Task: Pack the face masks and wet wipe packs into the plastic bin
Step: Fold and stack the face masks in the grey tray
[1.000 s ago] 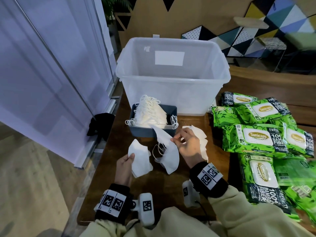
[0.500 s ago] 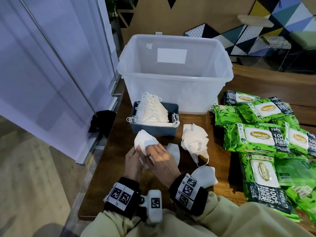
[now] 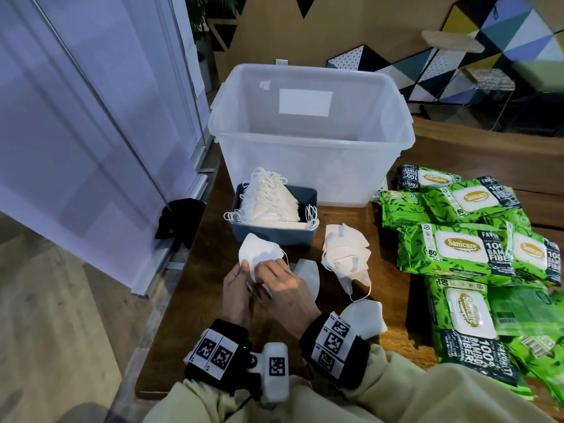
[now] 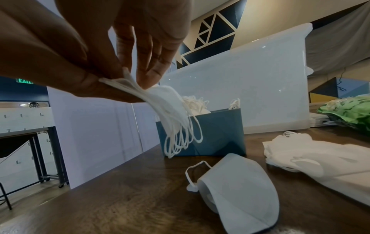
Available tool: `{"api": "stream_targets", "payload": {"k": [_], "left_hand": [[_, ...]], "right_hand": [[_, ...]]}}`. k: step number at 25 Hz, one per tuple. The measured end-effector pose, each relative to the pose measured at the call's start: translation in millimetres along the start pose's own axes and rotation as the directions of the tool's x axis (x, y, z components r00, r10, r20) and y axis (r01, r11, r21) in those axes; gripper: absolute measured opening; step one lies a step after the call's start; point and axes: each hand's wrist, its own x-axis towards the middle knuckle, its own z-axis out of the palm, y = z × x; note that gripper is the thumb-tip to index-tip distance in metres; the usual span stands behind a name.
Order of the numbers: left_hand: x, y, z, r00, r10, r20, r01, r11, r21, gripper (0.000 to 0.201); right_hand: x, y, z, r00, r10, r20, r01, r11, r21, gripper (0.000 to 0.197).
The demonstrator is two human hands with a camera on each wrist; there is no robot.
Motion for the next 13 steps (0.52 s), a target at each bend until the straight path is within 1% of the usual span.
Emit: {"api": "stream_targets", "payload": {"k": [3,5,6,8,9,10,11,12,13], "left_hand": [[0.1,0.1,0.7,1.0,0.006,0.029,-0.006,1.0,-0.014,0.034],[3.3,-2.3,-3.2,0.999,0.02,0.031,-0.021,0.999,0.033,0.031],[5.5,-4.0,-6.5,0.999,0.028,0.019,-0.029,0.998,0.063,0.027],[8.3,-6.2,-15.1,1.0,0.026,-0.015,-0.024,0.995,0.095,0.022],[9.0,-6.4,-19.7,0.999,0.027,-0.022,-0.024,0.994,0.105,0.022],[9.4,-5.5,-24.2,0.999,0.028,-0.028,-0.025,0.993,0.114,0.022],[9.5,-2.9,-28.9,0.999,0.029,-0.039,-0.024,0.992,0.12,0.022],[10.0,-0.5,-34.0,0.998,0.029,-0.058,-0.022,0.992,0.123,0.021],[10.8,1.6,-40.1,0.996,0.031,-0.078,-0.022,0.992,0.122,0.02]], "right_hand": [[1.3,1.1,1.4,1.0,0.006,0.029,-0.006,1.0,-0.003,0.02],[1.2,1.6,2.6,0.996,0.011,0.093,-0.014,0.999,0.032,0.025],[1.3,0.1,2.1,0.989,0.014,0.145,-0.026,0.996,0.086,0.029],[2.0,-0.8,-0.2,0.965,-0.007,0.263,-0.065,0.962,0.265,0.037],[1.6,1.7,-1.8,0.953,-0.02,0.301,-0.09,0.934,0.346,0.036],[1.0,7.0,-2.7,0.955,-0.008,0.295,-0.114,0.913,0.392,0.031],[-0.6,17.2,-1.0,0.969,0.052,0.239,-0.15,0.898,0.413,0.023],[-3.6,34.6,2.5,0.967,0.186,0.175,-0.243,0.883,0.401,0.016],[-7.3,56.8,5.6,0.911,0.382,0.158,-0.413,0.837,0.359,0.014]]}}
